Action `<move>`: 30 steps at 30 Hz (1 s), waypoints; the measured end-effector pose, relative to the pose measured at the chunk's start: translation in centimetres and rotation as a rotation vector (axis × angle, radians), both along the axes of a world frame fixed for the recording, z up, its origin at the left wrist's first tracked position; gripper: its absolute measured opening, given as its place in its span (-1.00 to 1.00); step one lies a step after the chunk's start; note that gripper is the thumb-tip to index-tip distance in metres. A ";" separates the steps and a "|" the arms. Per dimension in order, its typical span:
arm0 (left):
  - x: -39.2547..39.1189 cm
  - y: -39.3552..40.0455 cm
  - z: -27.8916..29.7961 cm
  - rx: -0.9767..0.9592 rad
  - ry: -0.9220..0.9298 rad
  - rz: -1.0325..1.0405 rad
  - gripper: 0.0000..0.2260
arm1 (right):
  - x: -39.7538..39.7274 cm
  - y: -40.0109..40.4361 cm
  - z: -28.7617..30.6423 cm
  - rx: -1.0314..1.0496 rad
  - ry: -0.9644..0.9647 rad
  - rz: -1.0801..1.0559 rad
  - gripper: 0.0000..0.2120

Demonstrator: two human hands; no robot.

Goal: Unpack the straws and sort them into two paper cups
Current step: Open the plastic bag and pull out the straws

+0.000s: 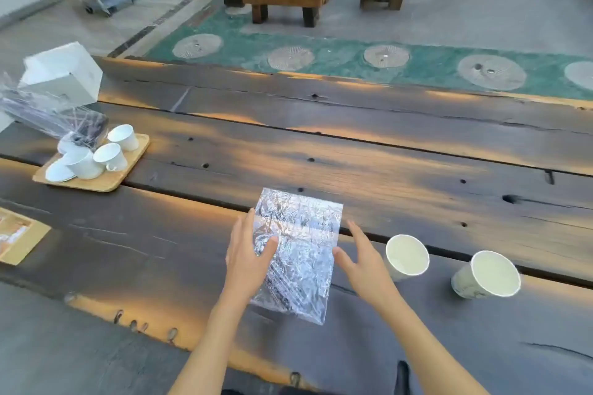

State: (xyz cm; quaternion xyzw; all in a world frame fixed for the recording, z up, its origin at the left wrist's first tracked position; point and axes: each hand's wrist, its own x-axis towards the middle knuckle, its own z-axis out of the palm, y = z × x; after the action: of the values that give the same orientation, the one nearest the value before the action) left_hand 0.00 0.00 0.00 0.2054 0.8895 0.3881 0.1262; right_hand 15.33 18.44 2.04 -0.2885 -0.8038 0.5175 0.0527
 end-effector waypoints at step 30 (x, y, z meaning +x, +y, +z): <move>-19.7 6.7 -10.9 -0.131 -0.515 0.205 -0.78 | -14.5 7.0 -13.7 -0.488 -0.371 -0.685 -0.90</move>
State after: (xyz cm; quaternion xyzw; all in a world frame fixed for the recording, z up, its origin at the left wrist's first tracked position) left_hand -19.74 6.67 -10.87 0.0006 0.8674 0.3802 0.3210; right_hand 0.79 25.40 -11.63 -0.6294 -0.5125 0.5840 0.0062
